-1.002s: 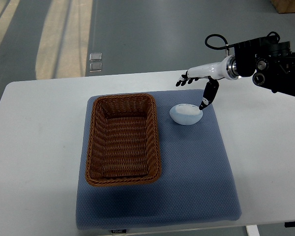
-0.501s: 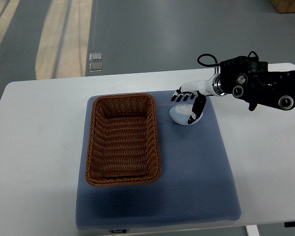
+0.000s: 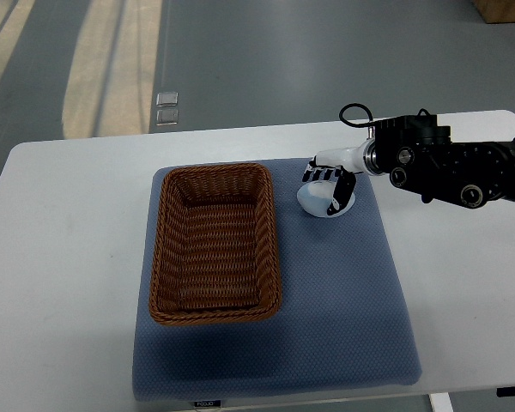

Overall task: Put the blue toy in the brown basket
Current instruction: 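Lower the right hand onto the white toy and close the fingers, then lift the toy with the right hand and carry it over the basket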

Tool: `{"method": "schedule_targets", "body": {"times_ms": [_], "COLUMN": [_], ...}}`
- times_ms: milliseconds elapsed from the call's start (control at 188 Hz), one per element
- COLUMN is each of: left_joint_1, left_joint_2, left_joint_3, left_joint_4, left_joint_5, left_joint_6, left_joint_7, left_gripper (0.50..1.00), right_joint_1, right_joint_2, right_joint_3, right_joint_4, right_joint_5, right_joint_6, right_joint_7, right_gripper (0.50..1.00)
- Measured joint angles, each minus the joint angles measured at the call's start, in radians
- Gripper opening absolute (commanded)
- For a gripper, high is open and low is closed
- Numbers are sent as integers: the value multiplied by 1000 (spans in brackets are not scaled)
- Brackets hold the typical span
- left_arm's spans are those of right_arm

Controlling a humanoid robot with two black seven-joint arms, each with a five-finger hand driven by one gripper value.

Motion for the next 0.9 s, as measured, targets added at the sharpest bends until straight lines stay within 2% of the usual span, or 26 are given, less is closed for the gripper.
{"method": "schedule_targets", "body": {"times_ms": [208,464,730,901], "left_joint_1": [0,0,0,0], "left_joint_2": [0,0,0,0], "left_joint_3": [0,0,0,0], "left_joint_4": [0,0,0,0], "left_joint_5": [0,0,0,0], "left_joint_6": [0,0,0,1], "left_joint_7": [0,0,0,0], "left_gripper": [1000,1000,1000,1000], "right_joint_1": [-3,0,14,70], "right_joint_2": [0,-6,-23,-36], "right_joint_3": [2,3,16,20], "right_joint_4": [1,3,7,6], "right_joint_5": [-2,1,3,10], "right_joint_6": [10,29,45,47], "right_joint_7": [3,6,9,10], "right_gripper": [740,503,500,500]}}
